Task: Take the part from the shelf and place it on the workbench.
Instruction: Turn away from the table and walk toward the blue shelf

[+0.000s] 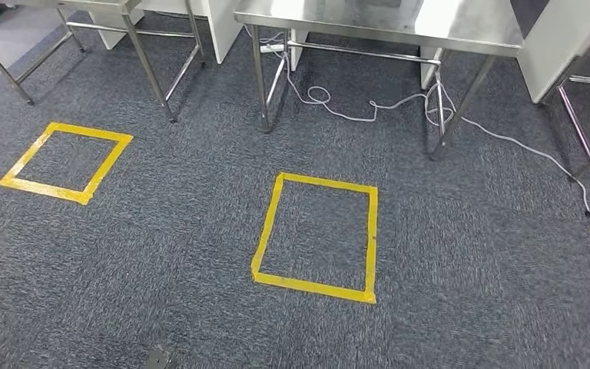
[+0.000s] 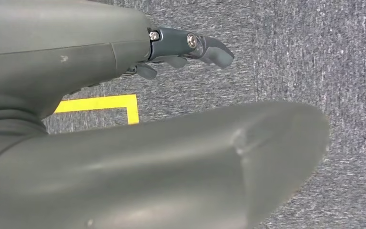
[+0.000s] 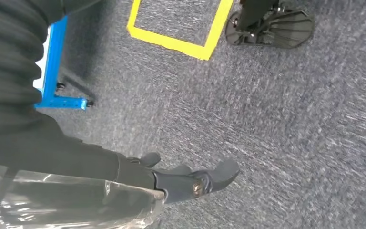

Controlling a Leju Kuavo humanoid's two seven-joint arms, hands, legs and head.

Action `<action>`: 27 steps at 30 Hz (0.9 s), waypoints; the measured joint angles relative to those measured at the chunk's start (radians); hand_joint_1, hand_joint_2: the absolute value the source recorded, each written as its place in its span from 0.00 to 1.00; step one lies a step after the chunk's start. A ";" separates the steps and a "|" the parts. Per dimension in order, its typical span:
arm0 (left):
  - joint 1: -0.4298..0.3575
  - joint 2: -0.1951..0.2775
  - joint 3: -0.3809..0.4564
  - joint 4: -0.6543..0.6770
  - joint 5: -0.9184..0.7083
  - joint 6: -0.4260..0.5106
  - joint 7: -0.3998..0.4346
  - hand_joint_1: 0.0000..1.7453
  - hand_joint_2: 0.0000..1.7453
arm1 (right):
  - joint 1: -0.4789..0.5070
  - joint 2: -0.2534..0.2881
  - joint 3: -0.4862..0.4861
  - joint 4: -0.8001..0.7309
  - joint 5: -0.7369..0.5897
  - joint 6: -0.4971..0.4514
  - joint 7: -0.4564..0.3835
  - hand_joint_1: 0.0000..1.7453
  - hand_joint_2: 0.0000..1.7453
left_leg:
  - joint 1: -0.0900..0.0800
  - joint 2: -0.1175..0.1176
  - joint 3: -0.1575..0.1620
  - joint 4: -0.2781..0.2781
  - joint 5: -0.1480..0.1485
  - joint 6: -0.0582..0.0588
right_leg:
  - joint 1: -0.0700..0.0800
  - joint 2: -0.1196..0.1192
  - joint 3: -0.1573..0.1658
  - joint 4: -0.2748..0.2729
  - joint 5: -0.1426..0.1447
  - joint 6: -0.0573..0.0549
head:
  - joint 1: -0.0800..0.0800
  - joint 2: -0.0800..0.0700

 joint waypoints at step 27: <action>0.000 -0.006 0.001 0.000 -0.018 0.008 -0.008 0.00 0.00 | 0.004 -0.002 -0.025 0.001 -0.001 0.017 0.014 0.00 1.00 | -0.001 0.016 0.052 -0.006 -0.054 0.030 | 0.000 -0.025 -0.105 0.163 -0.007 0.007 | 0.003 0.000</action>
